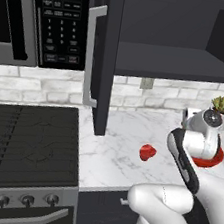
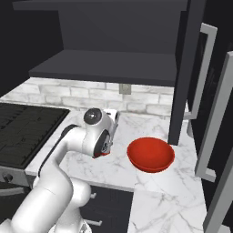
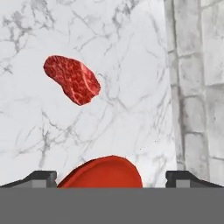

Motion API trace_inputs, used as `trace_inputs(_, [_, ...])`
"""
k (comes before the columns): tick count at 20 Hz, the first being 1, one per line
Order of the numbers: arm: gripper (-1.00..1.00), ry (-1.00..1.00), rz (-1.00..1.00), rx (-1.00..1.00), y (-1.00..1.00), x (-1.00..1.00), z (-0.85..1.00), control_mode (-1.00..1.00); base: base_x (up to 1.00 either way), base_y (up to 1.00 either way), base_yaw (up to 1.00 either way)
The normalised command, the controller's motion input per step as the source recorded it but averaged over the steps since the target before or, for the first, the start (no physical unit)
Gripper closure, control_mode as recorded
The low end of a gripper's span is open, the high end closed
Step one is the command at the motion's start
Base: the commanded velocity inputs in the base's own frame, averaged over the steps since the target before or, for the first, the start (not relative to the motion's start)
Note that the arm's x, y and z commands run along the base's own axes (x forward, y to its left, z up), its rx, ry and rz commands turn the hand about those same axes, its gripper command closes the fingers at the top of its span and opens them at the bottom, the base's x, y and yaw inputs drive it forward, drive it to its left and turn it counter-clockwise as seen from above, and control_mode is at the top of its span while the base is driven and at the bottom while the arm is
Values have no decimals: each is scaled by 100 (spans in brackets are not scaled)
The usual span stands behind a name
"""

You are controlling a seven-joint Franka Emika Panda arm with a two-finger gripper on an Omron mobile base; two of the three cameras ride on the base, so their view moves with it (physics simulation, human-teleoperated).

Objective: Retrieve the bowl from the cabinet, then place the raw meat into the bowl to avoid contamination.

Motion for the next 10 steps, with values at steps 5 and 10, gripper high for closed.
trace_inputs(5, [-100, 19, 13, 1, 30, -9, -5, -100, 0, 0, 0])
trace_inputs(10, [-100, 3, 33, 0, 7, -44, -27, -100, 0, 0, 0])
